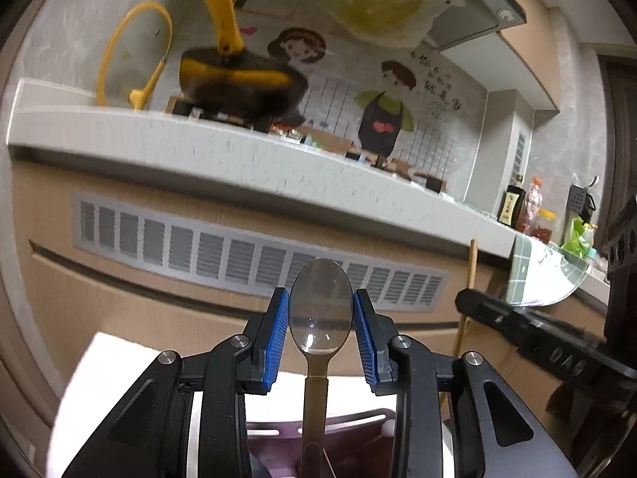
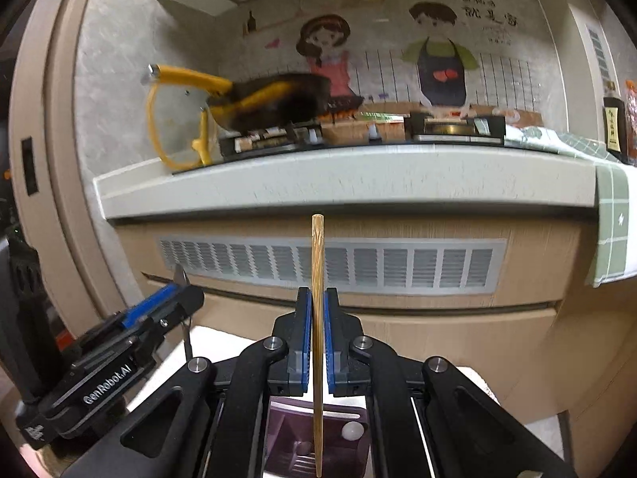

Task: Organize utensils
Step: 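Carry the chopstick and metal spoon up and insert them into the caddy, then open both tools to release the chopstick and spoon in the caddy, then move both tools back over the remaining utensils on the table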

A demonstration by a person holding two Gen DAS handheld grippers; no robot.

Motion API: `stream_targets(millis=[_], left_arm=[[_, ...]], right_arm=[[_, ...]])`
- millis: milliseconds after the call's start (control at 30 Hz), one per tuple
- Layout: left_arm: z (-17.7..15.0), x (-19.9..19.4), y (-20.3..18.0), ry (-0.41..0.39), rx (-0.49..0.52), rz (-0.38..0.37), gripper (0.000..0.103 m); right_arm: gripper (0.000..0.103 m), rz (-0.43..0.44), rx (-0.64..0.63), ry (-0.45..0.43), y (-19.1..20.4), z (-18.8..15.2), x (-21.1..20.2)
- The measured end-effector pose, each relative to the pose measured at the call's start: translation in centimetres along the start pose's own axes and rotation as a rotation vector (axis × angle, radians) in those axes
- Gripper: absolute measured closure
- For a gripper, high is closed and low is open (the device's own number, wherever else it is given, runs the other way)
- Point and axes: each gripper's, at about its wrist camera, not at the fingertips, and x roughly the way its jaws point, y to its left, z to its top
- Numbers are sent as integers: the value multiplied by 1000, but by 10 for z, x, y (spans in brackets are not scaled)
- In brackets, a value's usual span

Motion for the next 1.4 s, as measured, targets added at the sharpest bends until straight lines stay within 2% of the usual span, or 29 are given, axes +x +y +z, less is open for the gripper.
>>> stream_targets(millis=[200, 267, 333, 400, 500, 567, 600, 667, 800, 900, 1000, 1067, 1200, 1333, 1400], left_arm=[[-31, 23, 8, 53, 3, 1, 69], [-45, 31, 11, 102, 8, 2, 67], [-58, 39, 15, 168, 7, 6, 56], [-64, 38, 21, 212, -15, 3, 55], [-60, 20, 24, 209, -13, 5, 53], [-54, -1, 26, 195, 11, 21, 51], [-52, -10, 27, 193, 21, 31, 48], [-51, -31, 33, 207, 43, 63, 46], [-64, -64, 49, 269, 47, 115, 44], [-87, -80, 61, 344, 35, 123, 44], [-119, -86, 65, 466, 21, 39, 44], [-143, -86, 61, 546, 55, 10, 44], [-191, -86, 58, 692, 100, 19, 44], [-212, -103, 52, 741, 100, -3, 44], [-215, -111, 45, 767, 86, -43, 44]], right_arm=[[98, -5, 15, 105, -9, -32, 35], [98, 7, 16, 164, -10, -47, 45], [96, 18, 8, 214, -10, -58, 50], [96, 12, -3, 260, -10, -68, 52], [92, -5, -21, 281, -12, -77, 42], [78, -18, -38, 275, -10, -80, 24], [75, -23, -48, 269, -9, -81, 15], [73, -18, -73, 273, -5, -85, -3], [73, 14, -109, 346, 6, -102, -29], [71, 51, -125, 428, 13, -129, -44], [67, 52, -150, 489, 21, -160, -60], [67, 69, -147, 535, 24, -181, -71], [67, 64, -119, 590, 22, -207, -87], [67, 26, -59, 616, 2, -220, -91], [67, 2, -22, 620, -7, -222, -88]])
